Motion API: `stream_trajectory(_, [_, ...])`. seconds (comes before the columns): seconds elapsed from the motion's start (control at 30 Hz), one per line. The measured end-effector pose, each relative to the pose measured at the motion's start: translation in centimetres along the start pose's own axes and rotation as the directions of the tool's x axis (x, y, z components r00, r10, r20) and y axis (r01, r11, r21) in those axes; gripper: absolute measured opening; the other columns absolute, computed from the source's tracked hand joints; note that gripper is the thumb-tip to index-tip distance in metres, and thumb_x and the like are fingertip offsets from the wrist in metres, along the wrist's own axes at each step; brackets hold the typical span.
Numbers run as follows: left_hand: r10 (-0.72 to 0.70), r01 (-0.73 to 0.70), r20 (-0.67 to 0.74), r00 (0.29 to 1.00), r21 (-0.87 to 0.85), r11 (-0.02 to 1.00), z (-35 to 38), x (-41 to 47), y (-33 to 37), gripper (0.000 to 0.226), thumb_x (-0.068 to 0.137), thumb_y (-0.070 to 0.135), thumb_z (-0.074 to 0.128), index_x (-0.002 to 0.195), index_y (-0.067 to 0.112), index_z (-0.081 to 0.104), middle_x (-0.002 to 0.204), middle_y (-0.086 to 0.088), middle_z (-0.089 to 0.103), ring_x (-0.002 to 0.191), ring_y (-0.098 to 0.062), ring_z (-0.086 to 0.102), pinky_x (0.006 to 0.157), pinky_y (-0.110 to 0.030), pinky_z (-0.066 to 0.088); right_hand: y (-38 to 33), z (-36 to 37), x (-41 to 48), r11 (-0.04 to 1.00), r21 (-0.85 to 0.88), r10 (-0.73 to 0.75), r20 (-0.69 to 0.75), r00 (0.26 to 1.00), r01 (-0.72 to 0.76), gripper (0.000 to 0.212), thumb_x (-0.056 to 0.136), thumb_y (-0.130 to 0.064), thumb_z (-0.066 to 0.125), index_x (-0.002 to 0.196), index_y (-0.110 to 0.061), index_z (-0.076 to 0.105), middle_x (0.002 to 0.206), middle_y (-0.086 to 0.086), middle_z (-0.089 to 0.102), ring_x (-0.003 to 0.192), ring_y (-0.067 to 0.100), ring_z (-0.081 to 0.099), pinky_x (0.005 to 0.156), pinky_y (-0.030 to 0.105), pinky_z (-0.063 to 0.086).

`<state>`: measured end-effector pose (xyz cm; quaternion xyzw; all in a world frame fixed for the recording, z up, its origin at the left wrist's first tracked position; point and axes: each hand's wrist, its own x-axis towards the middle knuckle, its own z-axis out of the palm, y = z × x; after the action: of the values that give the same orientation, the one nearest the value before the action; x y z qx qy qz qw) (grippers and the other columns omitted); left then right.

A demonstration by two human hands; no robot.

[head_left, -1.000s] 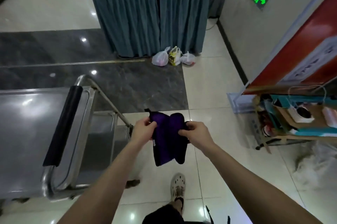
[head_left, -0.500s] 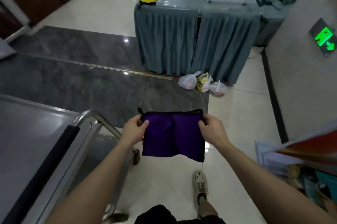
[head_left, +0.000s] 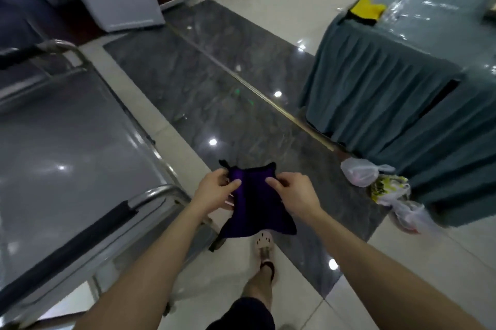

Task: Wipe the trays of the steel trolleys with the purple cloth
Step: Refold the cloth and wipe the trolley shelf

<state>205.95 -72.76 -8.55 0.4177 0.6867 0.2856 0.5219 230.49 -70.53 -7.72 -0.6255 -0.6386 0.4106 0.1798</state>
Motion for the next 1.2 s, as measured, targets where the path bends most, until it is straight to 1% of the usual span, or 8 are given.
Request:
stream_trajectory(0.17, [0.012,-0.003,0.053,0.999,-0.167,0.986,-1.2,8.8,4.4,0.014,0.108,0.012,0.066,0.120,0.017,0.071,0.104,-0.013,0.082,0.095,-0.035,0.081,0.090,-0.058,0.065,-5.1,1.2,11.4,0.988,0.154,-0.036,0.235,0.971,0.000,0.039,0.098,-0.059,0.072,0.110,-0.022,0.077,0.094,-0.002,0.081,0.084,0.017,0.080,0.078,0.049,0.067])
stream_trajectory(0.37, [0.040,0.011,0.211,0.977,-0.231,0.973,-6.9,14.8,9.1,0.061,0.098,-0.019,0.055,0.145,0.019,0.064,0.122,-0.011,0.081,0.115,-0.029,0.078,0.097,-0.038,0.063,-10.8,0.1,23.2,0.989,-0.036,-0.129,0.245,0.961,0.142,0.038,0.097,-0.052,0.076,0.122,-0.025,0.068,0.104,-0.005,0.076,0.093,0.014,0.074,0.080,0.036,0.062])
stream_trajectory(0.63, [-0.357,0.177,-0.403,0.843,-0.419,0.891,-10.3,21.2,5.5,0.047,0.095,0.007,0.078,0.137,0.022,0.062,0.131,-0.010,0.062,0.124,-0.028,0.064,0.091,-0.032,0.054,-16.8,3.1,38.3,0.979,0.063,-0.195,0.586,0.786,0.195,0.026,0.113,-0.025,0.053,0.103,-0.004,0.066,0.100,0.017,0.075,0.095,0.035,0.073,0.081,0.047,0.062])
stream_trajectory(0.73, [-0.685,0.222,-0.217,0.696,-0.842,0.492,-8.1,22.4,4.1,0.085,0.080,0.047,0.090,0.150,0.017,0.051,0.144,-0.015,0.058,0.131,-0.034,0.060,0.106,-0.049,0.053,-19.4,4.6,42.3,0.966,0.243,-0.115,0.710,0.695,-0.089,0.023,0.112,-0.017,0.052,0.103,-0.006,0.069,0.097,0.011,0.077,0.093,0.030,0.075,0.072,0.039,0.065])
stream_trajectory(0.8, [-0.612,0.099,0.047,0.790,-0.994,0.051,-5.6,22.6,3.4,0.093,0.082,0.057,0.085,0.149,0.003,0.050,0.145,-0.023,0.063,0.133,-0.043,0.064,0.114,-0.062,0.049,-20.6,5.9,44.0,0.941,0.241,-0.039,0.775,0.630,-0.238,0.021,0.110,-0.014,0.051,0.106,-0.005,0.069,0.101,0.012,0.076,0.095,0.029,0.075,0.078,0.046,0.066])
stream_trajectory(0.87, [-0.535,-0.082,0.001,0.845,-0.988,-0.133,-3.6,23.1,3.6,0.080,0.091,0.049,0.079,0.147,-0.002,0.055,0.148,-0.025,0.063,0.133,-0.044,0.066,0.117,-0.066,0.046,-21.3,7.5,45.0,0.928,0.197,0.014,0.830,0.557,-0.317,0.018,0.109,-0.012,0.050,0.111,-0.002,0.065,0.107,0.016,0.069,0.101,0.034,0.071,0.088,0.055,0.064])
stream_trajectory(1.03, [-0.790,-0.545,-0.271,0.550,-0.833,-0.093,-2.4,22.6,4.4,0.057,0.093,0.000,0.078,0.145,0.010,0.056,0.148,-0.025,0.055,0.128,-0.045,0.064,0.100,-0.065,0.059,-21.9,12.0,43.9,0.907,0.062,0.099,0.930,0.354,-0.417,0.020,0.106,-0.021,0.056,0.119,-0.008,0.061,0.119,0.012,0.065,0.106,0.030,0.068,0.073,0.045,0.063])
stream_trajectory(1.2, [-0.887,-0.517,-0.381,0.260,-0.831,0.205,-2.3,19.9,2.9,0.064,0.087,0.007,0.089,0.136,0.026,0.053,0.141,-0.017,0.061,0.108,-0.044,0.076,0.069,-0.040,0.066,-21.5,17.3,42.5,0.968,-0.091,0.166,0.930,0.327,-0.233,0.037,0.105,-0.018,0.073,0.135,-0.005,0.057,0.123,0.018,0.073,0.100,0.036,0.079,0.071,0.043,0.068])
